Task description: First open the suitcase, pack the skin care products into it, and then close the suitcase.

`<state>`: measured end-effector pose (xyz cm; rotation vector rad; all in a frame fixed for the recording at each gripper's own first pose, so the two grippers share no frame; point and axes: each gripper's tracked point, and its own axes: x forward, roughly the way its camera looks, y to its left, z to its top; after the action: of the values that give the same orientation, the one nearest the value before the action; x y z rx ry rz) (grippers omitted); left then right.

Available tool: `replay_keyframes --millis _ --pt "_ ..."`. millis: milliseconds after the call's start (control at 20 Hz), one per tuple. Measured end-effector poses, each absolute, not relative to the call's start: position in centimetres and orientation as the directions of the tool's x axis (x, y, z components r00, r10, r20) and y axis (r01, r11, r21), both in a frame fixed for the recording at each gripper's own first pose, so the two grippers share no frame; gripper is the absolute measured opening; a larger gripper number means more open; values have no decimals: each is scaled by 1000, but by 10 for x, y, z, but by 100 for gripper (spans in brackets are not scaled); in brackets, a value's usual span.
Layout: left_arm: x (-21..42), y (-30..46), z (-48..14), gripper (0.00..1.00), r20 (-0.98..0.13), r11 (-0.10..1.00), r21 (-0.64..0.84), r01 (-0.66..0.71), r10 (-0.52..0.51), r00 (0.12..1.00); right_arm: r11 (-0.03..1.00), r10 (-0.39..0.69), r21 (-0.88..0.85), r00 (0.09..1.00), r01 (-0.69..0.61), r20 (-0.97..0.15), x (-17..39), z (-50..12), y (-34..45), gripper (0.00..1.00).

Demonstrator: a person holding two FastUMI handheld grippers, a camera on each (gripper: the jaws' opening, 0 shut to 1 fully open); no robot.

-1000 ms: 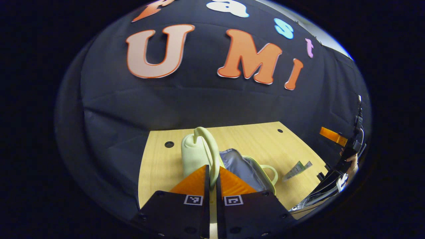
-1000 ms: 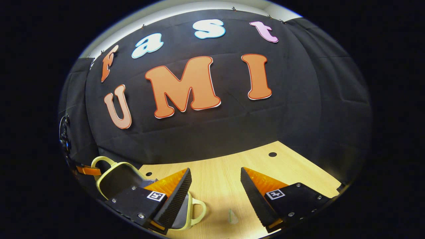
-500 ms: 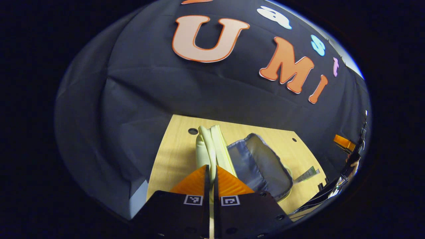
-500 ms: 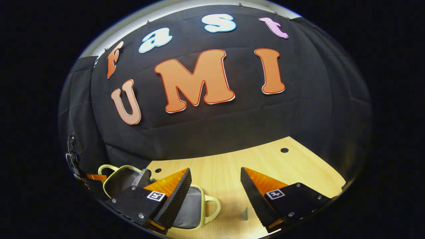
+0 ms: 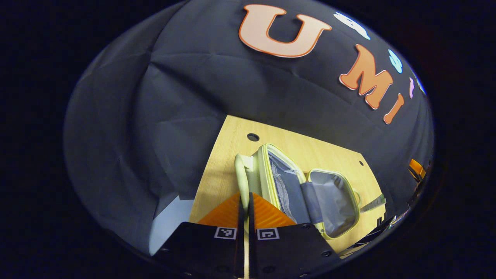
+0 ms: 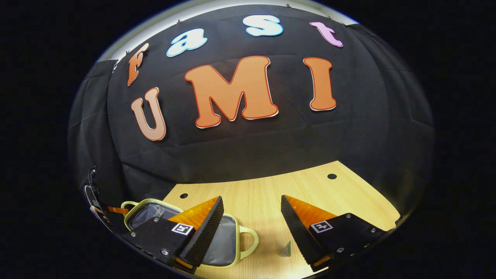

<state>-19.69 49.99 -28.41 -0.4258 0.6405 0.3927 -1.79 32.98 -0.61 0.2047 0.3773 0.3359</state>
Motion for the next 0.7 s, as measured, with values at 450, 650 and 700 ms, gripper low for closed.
replay_keyframes --millis 450,650,700 --pt "-194 535 -347 9 -724 809 -228 -542 231 650 948 304 203 885 -244 -352 -18 -13 313 94" --pt "-197 542 -365 9 -729 793 -216 -570 257 634 955 285 185 890 -232 -355 -19 -14 306 94" --pt "-197 541 -368 10 -736 785 -210 -583 266 623 955 283 185 890 -230 -357 -20 -16 304 94"
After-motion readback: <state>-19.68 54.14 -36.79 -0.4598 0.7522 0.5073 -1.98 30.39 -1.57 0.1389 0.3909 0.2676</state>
